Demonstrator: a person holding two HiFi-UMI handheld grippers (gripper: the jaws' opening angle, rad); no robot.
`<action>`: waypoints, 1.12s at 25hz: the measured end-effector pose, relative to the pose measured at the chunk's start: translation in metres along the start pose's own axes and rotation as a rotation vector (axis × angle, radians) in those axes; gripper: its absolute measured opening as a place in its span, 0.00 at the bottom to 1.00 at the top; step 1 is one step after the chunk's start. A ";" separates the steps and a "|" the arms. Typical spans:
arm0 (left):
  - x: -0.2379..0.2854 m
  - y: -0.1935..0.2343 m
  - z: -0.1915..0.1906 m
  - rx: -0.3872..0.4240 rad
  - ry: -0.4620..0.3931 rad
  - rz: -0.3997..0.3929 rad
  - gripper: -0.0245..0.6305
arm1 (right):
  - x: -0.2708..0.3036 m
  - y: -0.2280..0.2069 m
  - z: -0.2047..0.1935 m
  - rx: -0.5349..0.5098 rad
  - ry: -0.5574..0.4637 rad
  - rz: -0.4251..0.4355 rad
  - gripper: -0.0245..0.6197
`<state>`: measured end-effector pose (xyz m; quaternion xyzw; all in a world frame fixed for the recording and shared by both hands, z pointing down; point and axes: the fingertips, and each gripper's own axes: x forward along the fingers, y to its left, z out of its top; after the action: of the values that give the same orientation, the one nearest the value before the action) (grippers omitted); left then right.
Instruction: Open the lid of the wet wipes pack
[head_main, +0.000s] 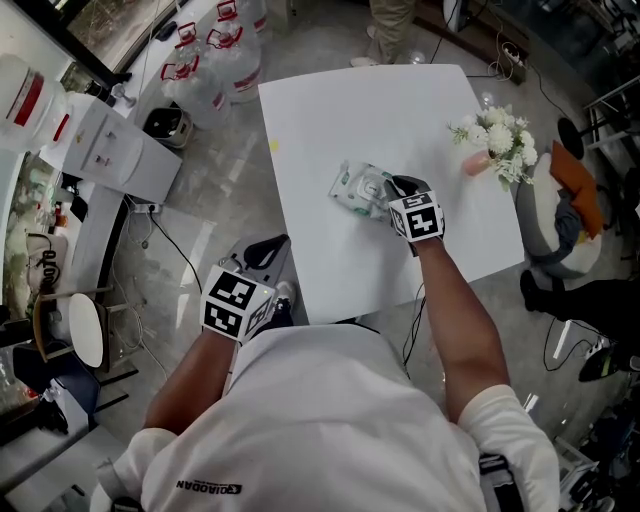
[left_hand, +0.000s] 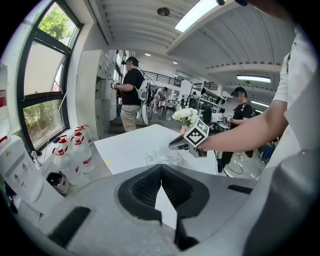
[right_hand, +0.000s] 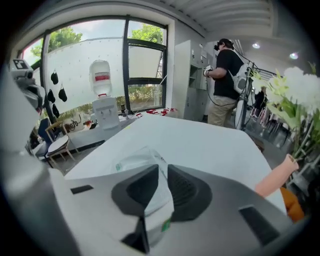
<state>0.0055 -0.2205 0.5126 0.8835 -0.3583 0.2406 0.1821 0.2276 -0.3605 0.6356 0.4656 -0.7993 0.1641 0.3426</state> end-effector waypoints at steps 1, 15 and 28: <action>0.001 0.000 -0.001 -0.002 0.002 0.001 0.05 | 0.003 -0.005 0.001 -0.029 0.006 -0.014 0.13; 0.011 0.007 -0.014 -0.046 0.046 0.020 0.05 | 0.058 -0.045 -0.002 -0.077 0.153 -0.010 0.14; 0.007 0.015 -0.024 -0.071 0.062 0.041 0.05 | 0.073 -0.043 -0.023 -0.066 0.214 0.009 0.12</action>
<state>-0.0077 -0.2226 0.5379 0.8611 -0.3787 0.2585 0.2197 0.2493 -0.4153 0.7012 0.4302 -0.7652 0.1880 0.4406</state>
